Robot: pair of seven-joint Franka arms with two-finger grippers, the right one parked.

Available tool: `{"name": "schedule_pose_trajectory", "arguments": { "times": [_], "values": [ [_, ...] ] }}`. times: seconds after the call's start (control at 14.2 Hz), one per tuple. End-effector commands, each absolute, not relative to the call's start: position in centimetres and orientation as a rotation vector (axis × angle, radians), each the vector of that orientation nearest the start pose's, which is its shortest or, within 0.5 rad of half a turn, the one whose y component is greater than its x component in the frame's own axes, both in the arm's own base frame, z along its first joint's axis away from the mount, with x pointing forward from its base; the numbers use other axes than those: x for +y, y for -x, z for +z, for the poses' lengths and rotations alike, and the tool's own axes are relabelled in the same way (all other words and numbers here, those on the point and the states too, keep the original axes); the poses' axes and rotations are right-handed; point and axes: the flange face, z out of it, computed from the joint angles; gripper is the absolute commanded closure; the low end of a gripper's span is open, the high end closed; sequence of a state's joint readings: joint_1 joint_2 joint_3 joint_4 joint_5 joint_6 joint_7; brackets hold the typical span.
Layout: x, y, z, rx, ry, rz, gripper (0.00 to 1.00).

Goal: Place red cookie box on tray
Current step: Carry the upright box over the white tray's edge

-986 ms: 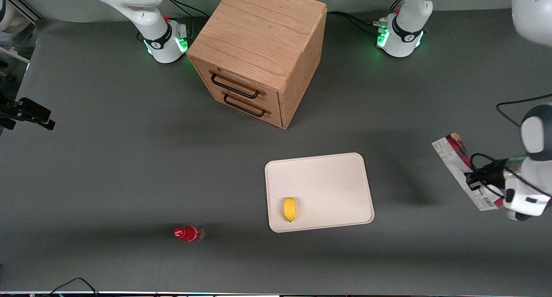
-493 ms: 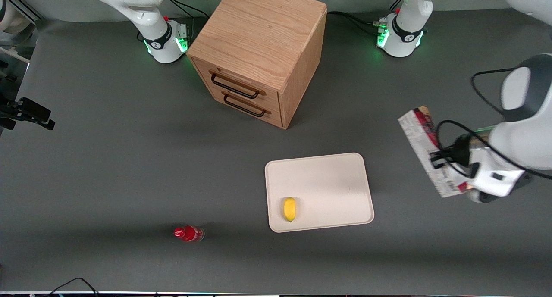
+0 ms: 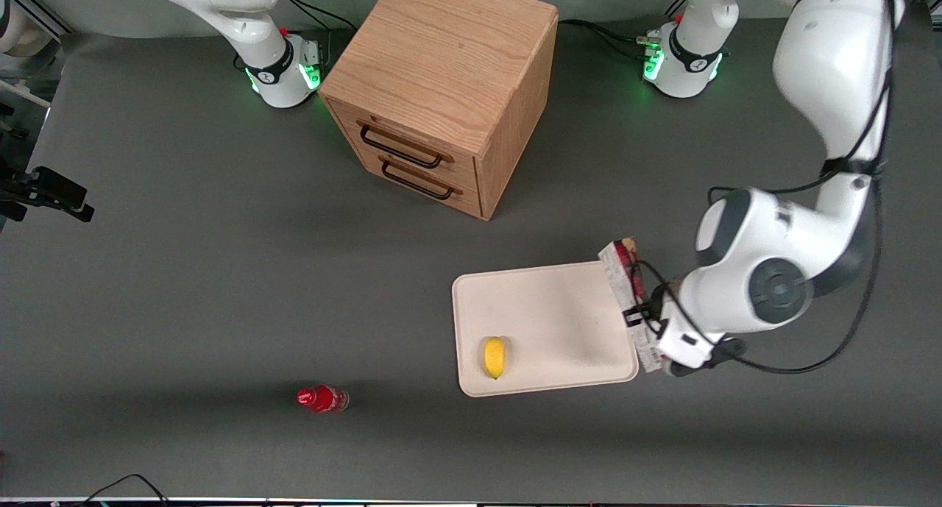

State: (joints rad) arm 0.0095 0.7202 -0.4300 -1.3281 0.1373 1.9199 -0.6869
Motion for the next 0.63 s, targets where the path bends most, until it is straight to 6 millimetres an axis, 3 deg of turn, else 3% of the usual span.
{"name": "schedule_pose_trajectory", "arguments": {
  "times": [0.0,0.14,0.21,0.35,0.42,0.56],
  "values": [
    [-23.5,-68.8,29.4,-0.476,3.168,0.132,1.00],
    [-24.1,-67.8,26.5,-0.484,3.156,0.090,1.00],
    [-24.4,-67.4,25.5,-0.515,3.157,0.058,0.85],
    [-24.4,-67.0,23.4,-0.489,3.134,0.049,0.10],
    [-24.3,-67.0,23.1,-0.498,3.128,0.053,0.00],
    [-23.4,-67.4,24.4,-0.543,3.119,0.065,0.00]
  ]
}}
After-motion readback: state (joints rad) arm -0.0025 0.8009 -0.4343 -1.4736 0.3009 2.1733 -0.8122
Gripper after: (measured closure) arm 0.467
